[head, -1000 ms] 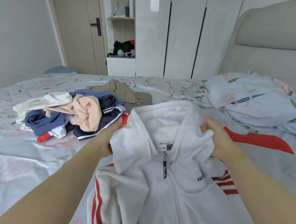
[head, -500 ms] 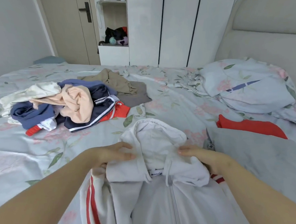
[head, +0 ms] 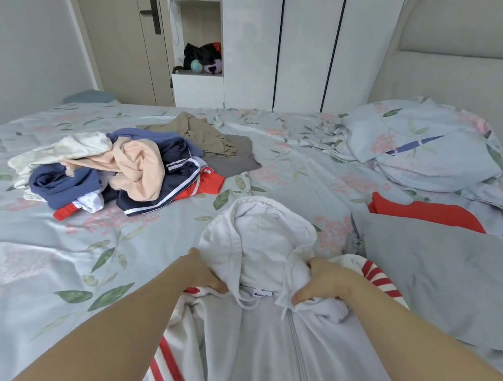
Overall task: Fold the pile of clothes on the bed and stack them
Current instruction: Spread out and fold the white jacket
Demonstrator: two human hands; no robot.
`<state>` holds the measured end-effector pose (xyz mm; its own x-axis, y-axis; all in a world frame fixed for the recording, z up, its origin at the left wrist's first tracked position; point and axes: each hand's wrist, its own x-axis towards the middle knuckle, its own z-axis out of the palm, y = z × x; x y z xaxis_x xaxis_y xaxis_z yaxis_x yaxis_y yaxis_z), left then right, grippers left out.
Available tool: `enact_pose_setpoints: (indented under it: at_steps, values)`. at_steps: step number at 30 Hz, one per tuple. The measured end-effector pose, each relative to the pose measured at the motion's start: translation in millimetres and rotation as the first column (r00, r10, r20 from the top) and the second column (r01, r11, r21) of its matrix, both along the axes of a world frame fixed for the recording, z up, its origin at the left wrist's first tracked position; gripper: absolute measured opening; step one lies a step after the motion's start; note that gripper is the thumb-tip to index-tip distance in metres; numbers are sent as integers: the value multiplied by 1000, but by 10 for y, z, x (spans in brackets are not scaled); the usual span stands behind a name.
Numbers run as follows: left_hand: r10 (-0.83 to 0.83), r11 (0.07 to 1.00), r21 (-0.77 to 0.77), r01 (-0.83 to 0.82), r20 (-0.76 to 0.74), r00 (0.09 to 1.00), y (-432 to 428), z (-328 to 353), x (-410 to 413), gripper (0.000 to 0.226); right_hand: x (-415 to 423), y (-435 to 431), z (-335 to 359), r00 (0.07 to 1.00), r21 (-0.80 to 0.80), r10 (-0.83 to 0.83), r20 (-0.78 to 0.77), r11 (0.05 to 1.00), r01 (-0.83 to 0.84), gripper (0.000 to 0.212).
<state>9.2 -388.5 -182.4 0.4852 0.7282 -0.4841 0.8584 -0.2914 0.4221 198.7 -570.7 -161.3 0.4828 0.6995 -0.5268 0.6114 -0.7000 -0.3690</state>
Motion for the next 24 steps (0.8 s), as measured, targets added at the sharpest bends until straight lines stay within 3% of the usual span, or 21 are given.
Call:
enact_pose_setpoints:
  at_steps: [2,7,9,12,18,22,24]
  values:
    - [-53,999,-3,53,-50,997,13,8,10,48,-16,6,-27,1000,30,-12,2,999,12,85]
    - [-67,998,22,67,-11,998,79,127,20,30,20,104,47,995,131,-21,94,991,8,70]
    - [-55,992,116,49,48,997,172,293,65,26,60,216,141,984,163,-34,175,987,5,63]
    - [-76,955,289,67,23,997,390,561,205,26,145,440,320,949,235,-70,307,972,-5,55]
    - [-109,794,600,97,-16,994,922,795,703,22,460,970,592,795,302,-123,594,950,-79,42]
    - [-9,755,646,-113,183,983,1330,934,1103,42,775,1426,672,661,401,-200,723,901,-165,41]
    - [40,770,579,-267,374,927,1452,946,1309,50,916,1665,617,668,492,-290,686,861,-131,50]
